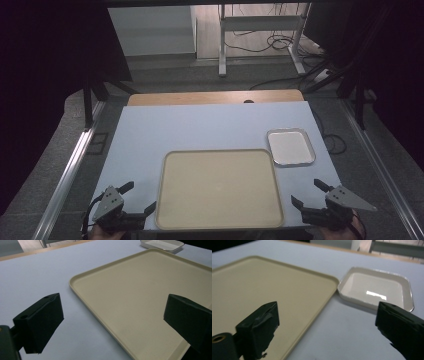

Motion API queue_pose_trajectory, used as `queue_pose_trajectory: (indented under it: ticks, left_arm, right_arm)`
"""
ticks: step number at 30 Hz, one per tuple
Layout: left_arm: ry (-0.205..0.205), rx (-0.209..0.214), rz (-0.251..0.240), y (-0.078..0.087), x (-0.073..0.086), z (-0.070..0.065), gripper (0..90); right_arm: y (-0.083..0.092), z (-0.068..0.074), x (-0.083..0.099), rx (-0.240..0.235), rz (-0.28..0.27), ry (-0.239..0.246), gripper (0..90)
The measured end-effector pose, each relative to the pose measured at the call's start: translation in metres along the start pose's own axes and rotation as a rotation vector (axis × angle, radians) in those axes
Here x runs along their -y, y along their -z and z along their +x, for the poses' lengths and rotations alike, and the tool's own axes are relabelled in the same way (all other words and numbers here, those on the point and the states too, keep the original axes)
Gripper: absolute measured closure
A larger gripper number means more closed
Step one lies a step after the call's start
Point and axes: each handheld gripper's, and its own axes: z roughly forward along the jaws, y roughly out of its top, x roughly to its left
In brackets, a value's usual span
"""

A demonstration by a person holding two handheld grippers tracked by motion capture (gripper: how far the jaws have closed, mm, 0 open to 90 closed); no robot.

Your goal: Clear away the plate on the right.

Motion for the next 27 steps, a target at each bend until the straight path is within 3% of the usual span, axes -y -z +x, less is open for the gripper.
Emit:
queue_pose_trajectory:
  ticks: [4, 8, 27]
  left_arm:
    - [0.002, -0.001, -0.002, 0.001, 0.000, 0.000, 2.1]
    - [0.001, -0.004, -0.001, 0.001, 0.000, 0.000, 2.1]
    - [0.000, -0.014, 0.010, 0.000, 0.000, -0.001, 2.2]
  right_arm:
    - [-0.009, 0.002, 0.004, -0.015, 0.061, 0.025, 2.1]
    - [-0.010, 0.005, 0.003, -0.012, 0.062, 0.045, 2.0]
    - [-0.015, 0.000, 0.005, -0.041, 0.082, -0.018, 1.5]
